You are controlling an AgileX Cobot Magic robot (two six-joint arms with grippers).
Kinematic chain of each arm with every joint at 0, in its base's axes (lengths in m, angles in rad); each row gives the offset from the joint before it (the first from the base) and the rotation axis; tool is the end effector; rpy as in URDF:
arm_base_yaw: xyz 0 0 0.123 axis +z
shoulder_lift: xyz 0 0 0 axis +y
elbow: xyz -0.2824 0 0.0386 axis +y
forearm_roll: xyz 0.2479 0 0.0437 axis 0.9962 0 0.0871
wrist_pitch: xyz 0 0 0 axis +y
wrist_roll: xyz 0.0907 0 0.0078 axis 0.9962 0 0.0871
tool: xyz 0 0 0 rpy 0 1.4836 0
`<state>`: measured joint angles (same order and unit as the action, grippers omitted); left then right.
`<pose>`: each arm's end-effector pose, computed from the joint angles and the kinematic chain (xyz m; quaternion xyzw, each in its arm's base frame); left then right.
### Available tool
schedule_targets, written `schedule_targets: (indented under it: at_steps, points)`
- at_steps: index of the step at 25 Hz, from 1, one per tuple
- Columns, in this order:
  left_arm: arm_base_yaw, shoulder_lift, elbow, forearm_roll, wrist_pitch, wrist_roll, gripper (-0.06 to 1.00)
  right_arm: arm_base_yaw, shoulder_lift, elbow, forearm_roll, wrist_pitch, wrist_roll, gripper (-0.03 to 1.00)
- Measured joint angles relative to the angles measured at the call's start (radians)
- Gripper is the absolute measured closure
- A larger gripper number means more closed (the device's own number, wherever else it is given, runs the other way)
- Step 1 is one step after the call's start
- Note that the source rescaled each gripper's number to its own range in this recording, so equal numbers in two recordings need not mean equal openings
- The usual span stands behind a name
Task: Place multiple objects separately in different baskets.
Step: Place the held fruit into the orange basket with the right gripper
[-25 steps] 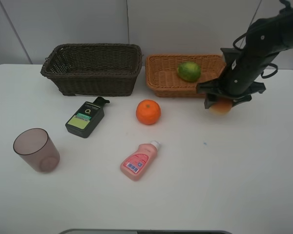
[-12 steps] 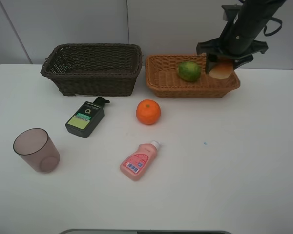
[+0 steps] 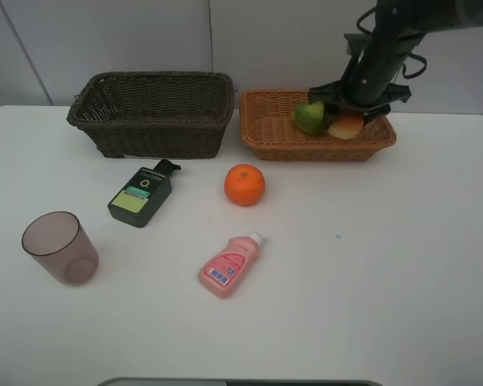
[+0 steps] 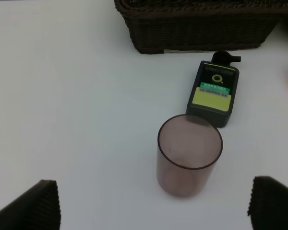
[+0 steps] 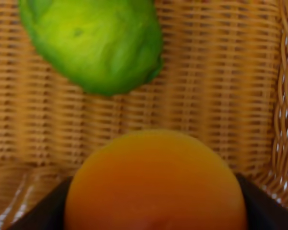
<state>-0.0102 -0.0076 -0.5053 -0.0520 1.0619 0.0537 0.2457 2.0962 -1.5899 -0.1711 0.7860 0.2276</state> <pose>-0.0068 -0.0041 0.2786 0.0283 0.8494 -0.0145 0.5268 0.4351 0.0978 0.1817 -0.0572 0.9793 -0.0260 0.1926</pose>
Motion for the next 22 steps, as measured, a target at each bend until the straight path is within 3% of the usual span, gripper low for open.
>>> schedule_targets:
  at_steps: [8,18,19,22]
  points:
    - [0.0,0.0,0.0,0.0,0.0,0.0,-0.06,-0.028,0.02,-0.003,-0.018,-0.106,0.0,0.71]
    - [0.0,0.0,0.0,0.0,0.0,0.0,-0.06,-0.031,0.035,-0.003,-0.02,-0.129,0.0,0.71]
    - [0.0,0.0,0.0,0.0,0.0,0.0,-0.06,-0.031,0.035,-0.003,-0.02,-0.13,0.0,0.66]
    - [0.0,0.0,0.0,0.0,0.0,0.0,-0.06,-0.031,0.035,-0.003,-0.02,-0.13,0.0,0.33]
